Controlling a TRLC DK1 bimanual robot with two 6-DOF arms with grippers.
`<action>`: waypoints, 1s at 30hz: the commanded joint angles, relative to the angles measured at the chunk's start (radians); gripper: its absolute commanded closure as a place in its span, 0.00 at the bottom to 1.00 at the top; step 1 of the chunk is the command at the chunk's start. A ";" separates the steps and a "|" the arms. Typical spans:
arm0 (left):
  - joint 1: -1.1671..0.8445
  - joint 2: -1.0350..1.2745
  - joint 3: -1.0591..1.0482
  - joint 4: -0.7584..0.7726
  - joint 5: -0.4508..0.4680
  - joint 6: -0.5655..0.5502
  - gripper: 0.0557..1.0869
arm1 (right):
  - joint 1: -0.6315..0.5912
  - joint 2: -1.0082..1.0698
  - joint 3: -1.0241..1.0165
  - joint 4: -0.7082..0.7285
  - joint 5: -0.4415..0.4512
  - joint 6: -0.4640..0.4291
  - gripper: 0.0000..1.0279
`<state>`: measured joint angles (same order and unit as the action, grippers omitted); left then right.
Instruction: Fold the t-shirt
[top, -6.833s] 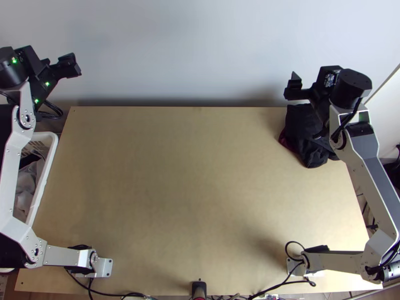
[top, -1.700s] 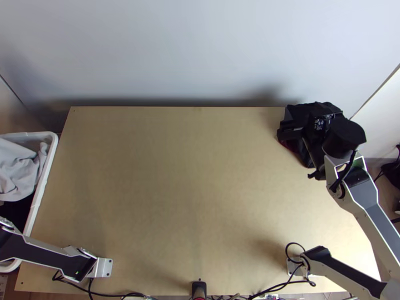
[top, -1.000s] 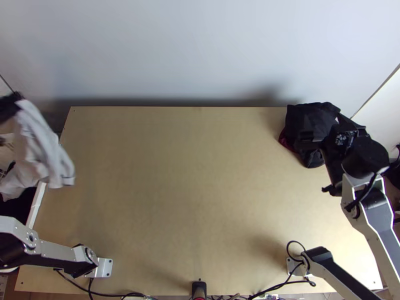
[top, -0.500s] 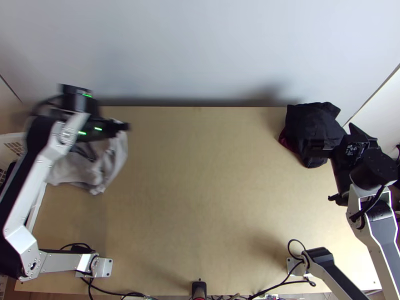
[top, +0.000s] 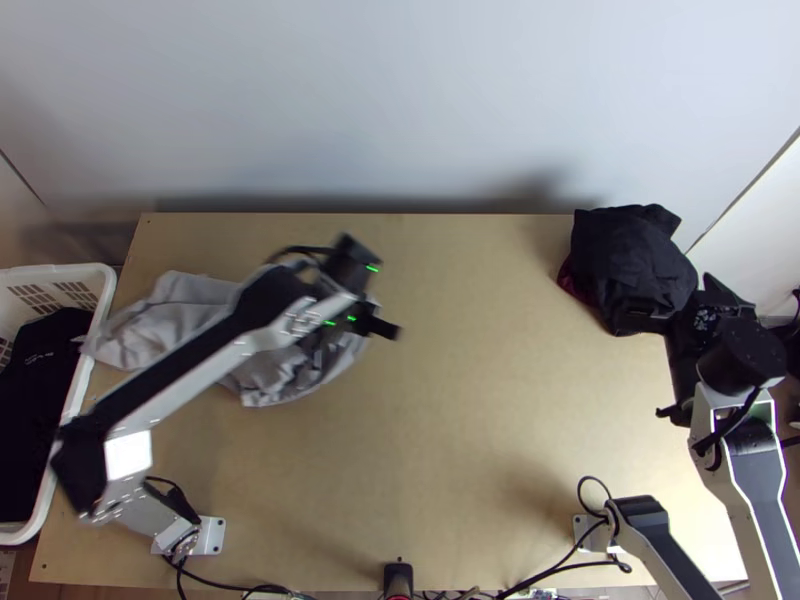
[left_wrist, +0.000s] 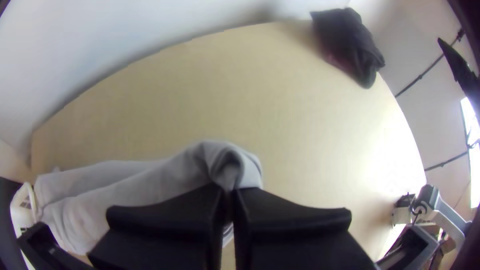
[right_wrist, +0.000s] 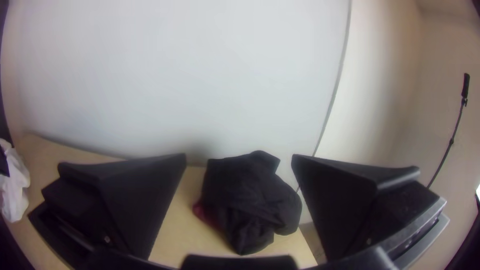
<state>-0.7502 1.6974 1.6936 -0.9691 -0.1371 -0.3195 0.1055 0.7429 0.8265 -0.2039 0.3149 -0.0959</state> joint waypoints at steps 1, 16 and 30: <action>-0.164 0.231 0.184 0.009 -0.016 0.023 0.96 | -0.079 -0.060 -0.053 -0.005 0.001 0.035 0.05; -0.363 0.709 0.630 0.182 0.062 0.071 0.96 | -0.198 -0.309 -0.099 -0.215 0.001 0.101 0.05; -0.402 0.769 0.620 0.665 0.151 -0.155 0.96 | -0.214 -0.474 -0.139 -0.321 0.000 0.111 0.07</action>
<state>-1.1351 2.4359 2.3066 -0.5278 -0.0181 -0.3790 -0.0990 0.3229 0.6933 -0.4896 0.3161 0.0116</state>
